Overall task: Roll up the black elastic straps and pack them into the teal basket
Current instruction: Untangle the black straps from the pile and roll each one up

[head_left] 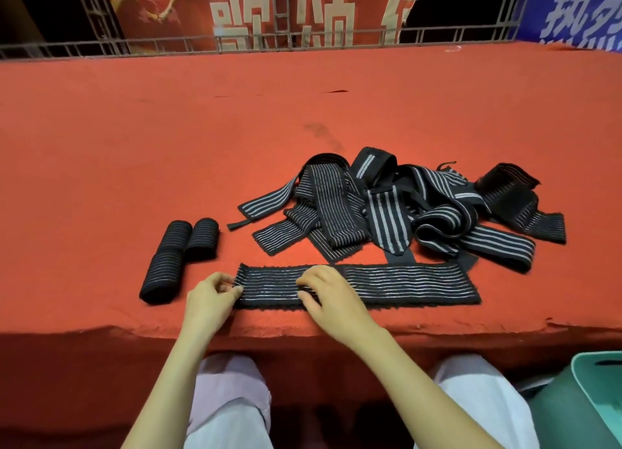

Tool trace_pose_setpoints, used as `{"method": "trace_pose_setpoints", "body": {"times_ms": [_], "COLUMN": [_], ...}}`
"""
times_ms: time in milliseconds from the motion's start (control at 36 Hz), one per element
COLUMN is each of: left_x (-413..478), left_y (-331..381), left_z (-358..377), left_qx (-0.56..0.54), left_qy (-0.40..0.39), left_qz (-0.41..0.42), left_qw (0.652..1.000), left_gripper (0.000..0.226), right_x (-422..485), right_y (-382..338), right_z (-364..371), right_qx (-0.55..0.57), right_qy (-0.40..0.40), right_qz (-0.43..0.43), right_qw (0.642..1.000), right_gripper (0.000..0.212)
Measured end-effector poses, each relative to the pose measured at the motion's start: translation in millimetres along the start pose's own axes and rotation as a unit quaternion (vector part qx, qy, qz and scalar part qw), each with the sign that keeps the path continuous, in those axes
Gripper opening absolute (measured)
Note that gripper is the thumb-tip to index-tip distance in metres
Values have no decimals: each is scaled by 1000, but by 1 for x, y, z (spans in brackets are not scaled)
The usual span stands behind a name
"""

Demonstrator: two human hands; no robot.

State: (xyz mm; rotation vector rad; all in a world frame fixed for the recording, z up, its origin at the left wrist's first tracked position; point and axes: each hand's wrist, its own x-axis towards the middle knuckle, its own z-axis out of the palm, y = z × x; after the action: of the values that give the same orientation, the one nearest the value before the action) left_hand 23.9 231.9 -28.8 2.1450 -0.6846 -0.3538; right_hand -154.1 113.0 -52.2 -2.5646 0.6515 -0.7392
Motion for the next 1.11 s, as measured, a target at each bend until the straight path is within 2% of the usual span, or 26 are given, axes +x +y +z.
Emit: {"method": "trace_pose_setpoints", "body": {"times_ms": [83,167,278,333,417,528,611,694,750,833,944,1111], "left_x": [0,1,3,3,4,3,4,5,3,-5,-16,-25], "left_y": [-1,-2,-4,-5,-5,-6,-9,-9,-5,1,4,2], "left_z": [-1,-2,-3,-4,-3,0,1,1,3,8,14,24], "left_qx": [-5,-13,-21,-18,3,124,138,139,129,107,133,162], "left_qy": [-7,-15,-25,-33,-31,3,-3,-3,7,39,92,103], "left_qz": [-3,-4,-3,-10,-8,5,-21,-40,-33,8,101,190], "left_qw": [1000,1000,999,999,999,992,990,989,991,993,982,963], "left_gripper": [6,6,13,20,17,22,23,27,26,26,19,16], "right_x": [13,19,14,12,11,10,10,12,16,19,14,11], "right_y": [-16,-23,-22,-20,-22,-22,-23,-25,-27,-30,-25,-18], "right_z": [13,23,31,31,29,29,31,33,35,36,41,42], "right_qx": [-21,-54,-55,-55,-51,-44,-41,-66,-82,-94,-103,-108], "right_qy": [-71,-121,-104,-104,-114,-102,-100,-46,-46,-68,-40,-6], "right_qz": [-28,-8,-4,-4,1,3,12,10,14,2,-7,-26], "right_qw": [997,991,993,993,992,994,994,997,995,993,994,994], "right_gripper": [38,45,67,71,75,68,61,43,37,40,34,32]}}
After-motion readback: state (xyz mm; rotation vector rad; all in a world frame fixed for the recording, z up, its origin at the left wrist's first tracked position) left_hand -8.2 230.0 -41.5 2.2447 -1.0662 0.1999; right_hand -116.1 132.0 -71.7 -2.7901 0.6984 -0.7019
